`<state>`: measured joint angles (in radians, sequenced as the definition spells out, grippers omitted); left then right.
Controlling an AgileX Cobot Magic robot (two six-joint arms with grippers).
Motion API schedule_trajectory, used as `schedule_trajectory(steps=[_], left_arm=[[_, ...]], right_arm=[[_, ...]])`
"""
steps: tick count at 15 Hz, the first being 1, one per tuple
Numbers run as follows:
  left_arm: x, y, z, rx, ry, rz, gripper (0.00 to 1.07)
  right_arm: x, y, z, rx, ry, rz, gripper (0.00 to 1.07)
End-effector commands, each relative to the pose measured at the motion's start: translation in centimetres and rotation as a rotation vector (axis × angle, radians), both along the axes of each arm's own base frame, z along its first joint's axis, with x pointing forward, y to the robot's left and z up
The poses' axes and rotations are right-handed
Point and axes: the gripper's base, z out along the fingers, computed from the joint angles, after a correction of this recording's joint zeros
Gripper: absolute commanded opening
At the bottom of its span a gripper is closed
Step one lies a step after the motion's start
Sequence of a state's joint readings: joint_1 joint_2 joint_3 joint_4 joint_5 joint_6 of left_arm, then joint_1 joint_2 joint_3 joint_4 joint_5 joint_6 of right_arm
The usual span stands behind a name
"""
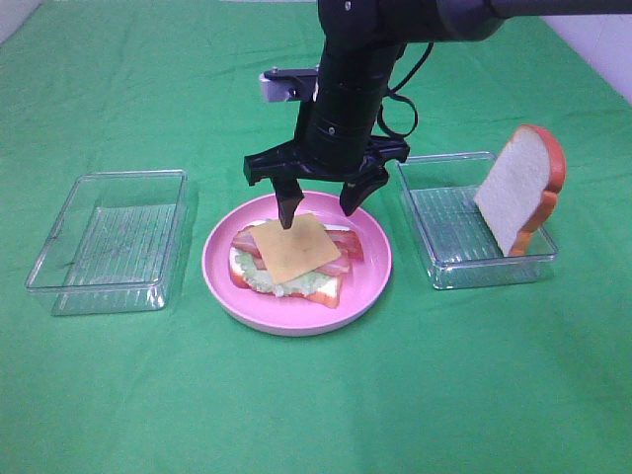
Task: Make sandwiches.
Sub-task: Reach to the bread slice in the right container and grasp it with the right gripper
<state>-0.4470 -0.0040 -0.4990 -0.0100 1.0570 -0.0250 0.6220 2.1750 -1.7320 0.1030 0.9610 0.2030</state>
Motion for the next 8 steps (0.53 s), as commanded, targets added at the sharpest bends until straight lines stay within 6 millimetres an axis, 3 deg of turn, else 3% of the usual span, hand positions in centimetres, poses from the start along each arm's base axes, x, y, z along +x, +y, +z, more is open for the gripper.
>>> schedule_trajectory(steps=[1,5,8], left_arm=[[-0.2,0.1,0.0,-0.011,-0.03,0.003,0.78],[-0.2,0.1,0.0,-0.011,-0.03,0.003,0.78],[-0.2,0.1,0.0,-0.011,-0.03,0.003,0.78]], right_arm=[[-0.3,-1.1,4.1,-0.013,-0.105,0.015,0.71],[-0.7,-3.7,9.0,-0.03,-0.197,-0.008,0.71],[0.3,-8.2,11.7,-0.026,-0.213,-0.119,0.71]])
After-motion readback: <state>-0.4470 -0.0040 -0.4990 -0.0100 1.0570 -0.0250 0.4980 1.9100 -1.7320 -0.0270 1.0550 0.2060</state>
